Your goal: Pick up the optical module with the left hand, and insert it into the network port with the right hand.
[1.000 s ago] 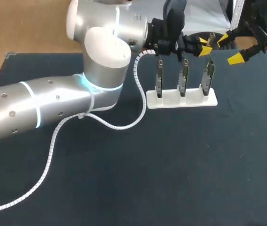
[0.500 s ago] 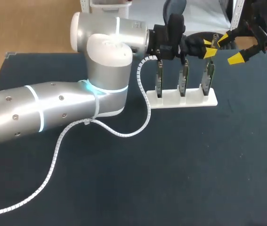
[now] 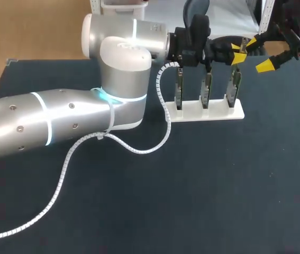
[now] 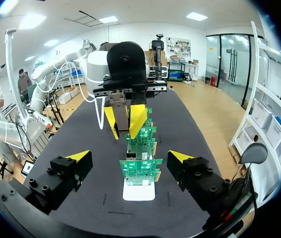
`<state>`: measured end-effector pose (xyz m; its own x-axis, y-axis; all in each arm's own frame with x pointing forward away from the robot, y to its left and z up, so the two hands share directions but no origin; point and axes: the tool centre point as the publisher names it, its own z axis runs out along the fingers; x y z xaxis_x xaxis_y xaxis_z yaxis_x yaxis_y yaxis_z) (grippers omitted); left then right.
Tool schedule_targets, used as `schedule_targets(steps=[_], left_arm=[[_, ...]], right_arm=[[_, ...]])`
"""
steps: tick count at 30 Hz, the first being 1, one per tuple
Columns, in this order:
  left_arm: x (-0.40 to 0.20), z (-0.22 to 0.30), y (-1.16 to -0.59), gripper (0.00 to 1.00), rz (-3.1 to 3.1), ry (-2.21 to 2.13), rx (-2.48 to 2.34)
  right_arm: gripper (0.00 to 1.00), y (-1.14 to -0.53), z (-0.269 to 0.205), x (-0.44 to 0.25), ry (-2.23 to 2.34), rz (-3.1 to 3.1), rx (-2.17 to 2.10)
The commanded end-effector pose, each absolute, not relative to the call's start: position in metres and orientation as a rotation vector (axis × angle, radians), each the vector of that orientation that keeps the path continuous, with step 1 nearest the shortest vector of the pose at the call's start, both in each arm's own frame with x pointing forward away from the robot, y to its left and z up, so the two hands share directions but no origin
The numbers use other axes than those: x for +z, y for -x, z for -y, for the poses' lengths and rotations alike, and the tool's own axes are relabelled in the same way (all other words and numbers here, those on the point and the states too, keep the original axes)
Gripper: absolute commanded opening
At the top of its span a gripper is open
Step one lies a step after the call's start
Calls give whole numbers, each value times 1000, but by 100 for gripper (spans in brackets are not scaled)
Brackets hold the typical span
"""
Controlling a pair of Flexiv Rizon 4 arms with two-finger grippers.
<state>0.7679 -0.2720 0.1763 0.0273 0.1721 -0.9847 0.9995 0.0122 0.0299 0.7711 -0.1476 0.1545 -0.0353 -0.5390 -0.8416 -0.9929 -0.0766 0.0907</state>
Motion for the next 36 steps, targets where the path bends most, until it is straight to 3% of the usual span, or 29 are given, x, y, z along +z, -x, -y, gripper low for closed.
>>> schedule_targets(steps=[1, 36], left_arm=[[173, 272, -770, 0, -1311, -1325, -1098], [172, 273, -767, 0, -1308, -1304, -1167]], right_arm=[[100, -769, 147, 154, 1665, -1622, 1005], [100, -769, 147, 154, 1665, -1622, 1005]])
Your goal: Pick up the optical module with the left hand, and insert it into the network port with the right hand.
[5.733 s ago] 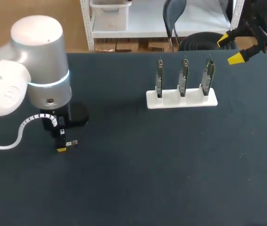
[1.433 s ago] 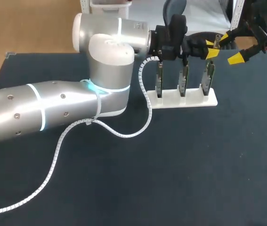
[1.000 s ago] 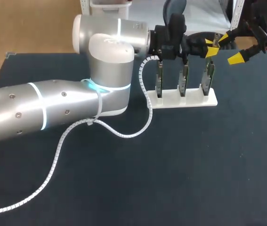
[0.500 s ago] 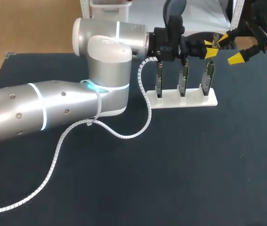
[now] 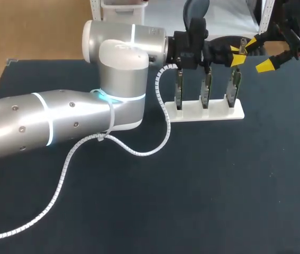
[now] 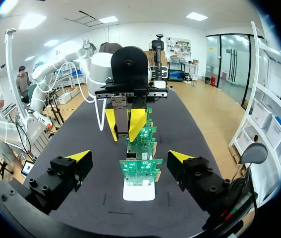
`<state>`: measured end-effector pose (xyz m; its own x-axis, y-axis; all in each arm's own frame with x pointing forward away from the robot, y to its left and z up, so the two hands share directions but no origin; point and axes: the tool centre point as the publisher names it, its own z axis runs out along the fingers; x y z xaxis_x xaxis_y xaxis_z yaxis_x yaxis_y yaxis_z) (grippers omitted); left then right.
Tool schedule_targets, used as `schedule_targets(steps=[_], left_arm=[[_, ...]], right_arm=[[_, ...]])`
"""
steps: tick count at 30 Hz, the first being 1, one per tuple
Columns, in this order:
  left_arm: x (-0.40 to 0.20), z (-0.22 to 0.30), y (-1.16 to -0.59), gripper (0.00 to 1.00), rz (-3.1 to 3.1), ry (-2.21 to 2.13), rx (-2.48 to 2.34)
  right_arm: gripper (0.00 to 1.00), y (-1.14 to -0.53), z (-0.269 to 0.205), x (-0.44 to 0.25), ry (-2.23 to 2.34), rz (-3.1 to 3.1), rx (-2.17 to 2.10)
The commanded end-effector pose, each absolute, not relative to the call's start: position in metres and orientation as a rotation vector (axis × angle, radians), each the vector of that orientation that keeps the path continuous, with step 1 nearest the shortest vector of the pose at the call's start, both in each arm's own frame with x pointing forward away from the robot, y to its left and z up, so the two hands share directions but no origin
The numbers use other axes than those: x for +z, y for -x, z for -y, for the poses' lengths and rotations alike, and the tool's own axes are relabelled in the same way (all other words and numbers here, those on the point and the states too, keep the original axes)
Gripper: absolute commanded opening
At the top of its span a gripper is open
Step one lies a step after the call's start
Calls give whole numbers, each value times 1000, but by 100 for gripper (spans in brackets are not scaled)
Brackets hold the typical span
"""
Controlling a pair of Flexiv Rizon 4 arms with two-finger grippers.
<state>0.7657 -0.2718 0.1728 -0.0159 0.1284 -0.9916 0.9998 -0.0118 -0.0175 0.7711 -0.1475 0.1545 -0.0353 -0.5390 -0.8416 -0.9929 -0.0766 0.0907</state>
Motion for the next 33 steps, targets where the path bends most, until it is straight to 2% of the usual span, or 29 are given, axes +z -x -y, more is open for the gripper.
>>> schedule_targets(steps=[1, 33], left_arm=[[172, 273, -767, 0, -1309, -1303, -1167], [169, 276, -768, 0, -1328, -1303, -1162]], right_arm=[[100, -769, 147, 154, 1665, -1622, 1005], [100, -775, 150, 167, 1620, -1603, 987]])
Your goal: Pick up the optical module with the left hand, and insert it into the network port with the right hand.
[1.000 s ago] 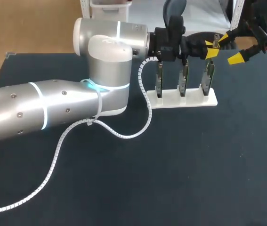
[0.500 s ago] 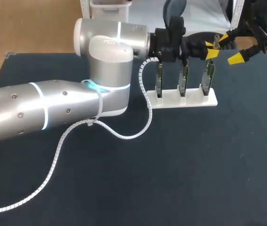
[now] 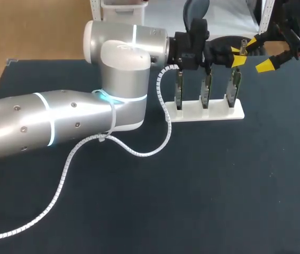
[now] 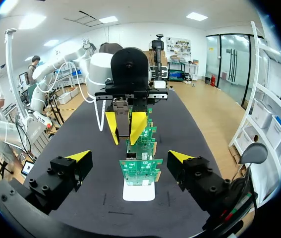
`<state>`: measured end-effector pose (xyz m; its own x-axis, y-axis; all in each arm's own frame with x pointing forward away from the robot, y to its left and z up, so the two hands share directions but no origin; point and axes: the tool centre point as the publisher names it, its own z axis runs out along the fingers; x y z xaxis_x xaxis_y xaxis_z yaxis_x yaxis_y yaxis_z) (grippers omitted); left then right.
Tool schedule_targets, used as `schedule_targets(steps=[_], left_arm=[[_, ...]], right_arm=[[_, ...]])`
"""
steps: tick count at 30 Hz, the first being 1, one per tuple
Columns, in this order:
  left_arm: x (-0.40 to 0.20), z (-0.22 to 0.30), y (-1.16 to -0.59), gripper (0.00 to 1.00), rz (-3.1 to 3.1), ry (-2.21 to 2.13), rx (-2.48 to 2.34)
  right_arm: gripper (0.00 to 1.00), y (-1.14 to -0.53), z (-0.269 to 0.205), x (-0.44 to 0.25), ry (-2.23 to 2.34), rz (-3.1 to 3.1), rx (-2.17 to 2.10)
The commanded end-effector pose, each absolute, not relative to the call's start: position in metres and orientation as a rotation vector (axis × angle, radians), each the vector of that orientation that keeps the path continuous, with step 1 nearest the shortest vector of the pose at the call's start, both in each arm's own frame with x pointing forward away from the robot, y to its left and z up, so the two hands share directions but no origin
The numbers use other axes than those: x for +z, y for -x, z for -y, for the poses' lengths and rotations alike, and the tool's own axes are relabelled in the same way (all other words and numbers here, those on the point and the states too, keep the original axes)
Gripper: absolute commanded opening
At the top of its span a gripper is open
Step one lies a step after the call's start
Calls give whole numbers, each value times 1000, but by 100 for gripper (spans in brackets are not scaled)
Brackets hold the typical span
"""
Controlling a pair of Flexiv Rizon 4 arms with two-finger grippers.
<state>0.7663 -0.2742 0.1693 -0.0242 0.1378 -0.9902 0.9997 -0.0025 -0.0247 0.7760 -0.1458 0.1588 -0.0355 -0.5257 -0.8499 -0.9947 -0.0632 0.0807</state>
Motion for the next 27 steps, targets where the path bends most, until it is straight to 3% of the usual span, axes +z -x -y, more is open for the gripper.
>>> schedule_targets(steps=[1, 27], left_arm=[[169, 276, -768, 0, -1328, -1303, -1162], [169, 276, -768, 0, -1328, -1303, -1162]], right_arm=[[100, -777, 151, 174, 1605, -1585, 980], [100, -765, 122, 213, 1495, -1521, 1048]])
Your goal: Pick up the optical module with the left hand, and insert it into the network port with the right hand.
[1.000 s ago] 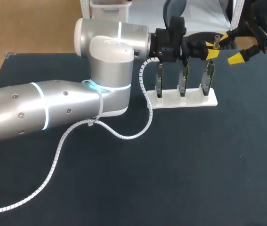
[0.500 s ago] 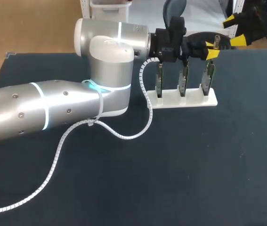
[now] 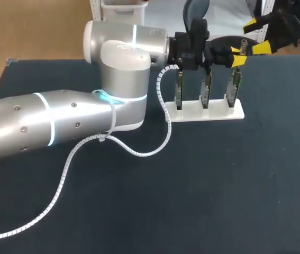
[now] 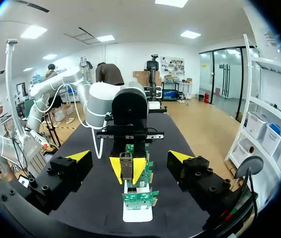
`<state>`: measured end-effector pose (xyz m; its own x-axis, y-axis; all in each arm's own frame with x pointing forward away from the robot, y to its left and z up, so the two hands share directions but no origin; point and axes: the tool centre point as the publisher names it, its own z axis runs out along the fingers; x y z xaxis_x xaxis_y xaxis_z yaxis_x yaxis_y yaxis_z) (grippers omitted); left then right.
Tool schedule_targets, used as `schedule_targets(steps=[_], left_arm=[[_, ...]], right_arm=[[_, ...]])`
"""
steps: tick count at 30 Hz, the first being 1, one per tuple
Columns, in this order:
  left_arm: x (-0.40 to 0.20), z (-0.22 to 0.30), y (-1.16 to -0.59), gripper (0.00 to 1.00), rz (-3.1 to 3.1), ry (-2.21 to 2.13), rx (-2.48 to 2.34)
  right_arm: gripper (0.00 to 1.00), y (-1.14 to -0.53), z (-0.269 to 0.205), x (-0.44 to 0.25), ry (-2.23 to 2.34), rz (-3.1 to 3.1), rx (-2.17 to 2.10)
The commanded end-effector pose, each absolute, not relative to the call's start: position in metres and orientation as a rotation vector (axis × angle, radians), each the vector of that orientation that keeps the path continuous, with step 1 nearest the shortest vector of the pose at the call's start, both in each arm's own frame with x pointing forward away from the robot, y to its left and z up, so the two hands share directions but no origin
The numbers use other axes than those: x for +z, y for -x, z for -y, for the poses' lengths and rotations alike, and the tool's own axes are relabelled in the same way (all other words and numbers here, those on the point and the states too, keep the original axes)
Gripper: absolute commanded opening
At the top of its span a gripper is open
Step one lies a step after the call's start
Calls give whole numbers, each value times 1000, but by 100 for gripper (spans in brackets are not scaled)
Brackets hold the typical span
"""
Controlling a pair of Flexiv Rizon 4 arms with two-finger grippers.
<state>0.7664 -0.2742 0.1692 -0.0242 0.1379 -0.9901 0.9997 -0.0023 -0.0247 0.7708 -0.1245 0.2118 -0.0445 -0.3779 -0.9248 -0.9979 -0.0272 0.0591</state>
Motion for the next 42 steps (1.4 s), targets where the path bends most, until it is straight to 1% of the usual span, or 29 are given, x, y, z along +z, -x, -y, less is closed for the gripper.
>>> schedule_targets(steps=[1, 22, 42], left_arm=[[169, 276, -768, 0, -1328, -1303, -1162], [169, 276, -768, 0, -1328, -1303, -1162], [169, 276, -768, 0, -1328, -1303, -1162]], right_arm=[[100, -765, 122, 214, 1503, -1520, 1045], [100, -763, 107, 211, 1629, -1570, 982], [100, -764, 110, 205, 1665, -1632, 917]])
